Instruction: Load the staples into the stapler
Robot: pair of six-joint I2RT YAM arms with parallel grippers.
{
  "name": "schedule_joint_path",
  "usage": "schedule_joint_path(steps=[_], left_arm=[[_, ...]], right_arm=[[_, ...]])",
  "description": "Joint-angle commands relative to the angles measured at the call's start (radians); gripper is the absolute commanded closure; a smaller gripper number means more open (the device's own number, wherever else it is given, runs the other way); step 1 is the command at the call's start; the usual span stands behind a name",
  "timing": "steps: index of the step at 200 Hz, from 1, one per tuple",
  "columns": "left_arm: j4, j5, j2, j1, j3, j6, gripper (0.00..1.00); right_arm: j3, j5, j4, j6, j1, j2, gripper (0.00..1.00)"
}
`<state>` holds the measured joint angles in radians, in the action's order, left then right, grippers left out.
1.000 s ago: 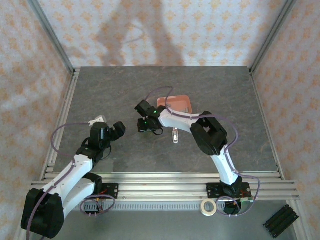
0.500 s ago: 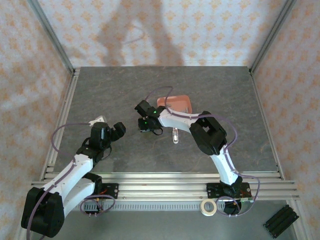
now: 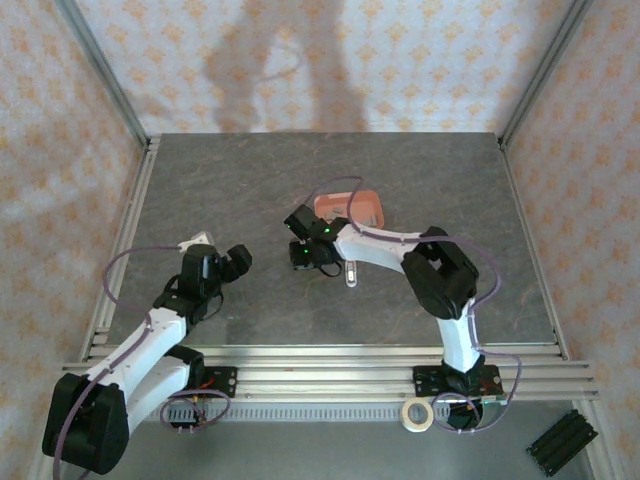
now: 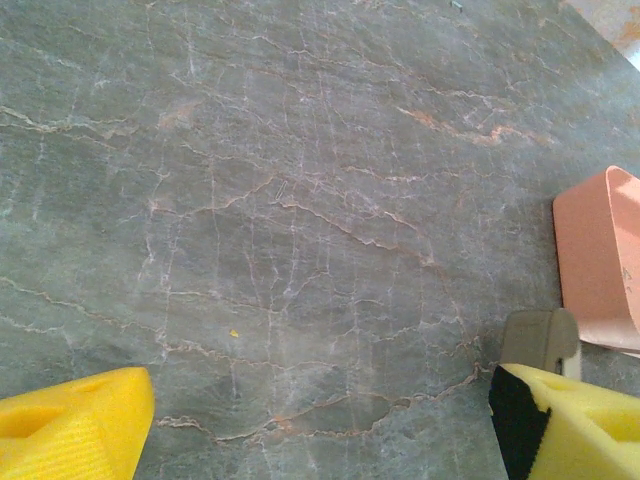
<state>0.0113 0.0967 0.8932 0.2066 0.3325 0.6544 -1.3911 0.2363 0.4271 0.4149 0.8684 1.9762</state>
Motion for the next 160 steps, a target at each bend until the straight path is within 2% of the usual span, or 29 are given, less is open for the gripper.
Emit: schedule_joint_path(steps=[1,49,102,130,148,160], left_arm=[[-0.005,0.0,0.01,-0.009,0.014,-0.012,0.12],[-0.033,0.017,0.048,-0.009,0.014,-0.001,0.12],[-0.047,0.043,0.062,-0.007,0.024,0.003,0.12],[-0.112,0.133,0.033,-0.008,0.018,-0.048,0.14],[-0.181,0.227,0.001,0.003,0.013,-0.114,0.18],[-0.207,0.262,-0.027,0.027,0.016,-0.207,0.2]], right_arm=[[0.059,0.004,-0.053,-0.008,-0.003,-0.089,0.87],[0.145,0.02,-0.083,0.014,-0.008,-0.183,0.87],[0.098,0.047,-0.077,0.019,-0.011,-0.186,0.88],[0.144,0.121,-0.105,0.01,-0.023,-0.236,0.88],[0.21,0.217,-0.163,0.03,-0.057,-0.286,0.88],[0.251,0.278,-0.2,0.041,-0.077,-0.324,0.89]])
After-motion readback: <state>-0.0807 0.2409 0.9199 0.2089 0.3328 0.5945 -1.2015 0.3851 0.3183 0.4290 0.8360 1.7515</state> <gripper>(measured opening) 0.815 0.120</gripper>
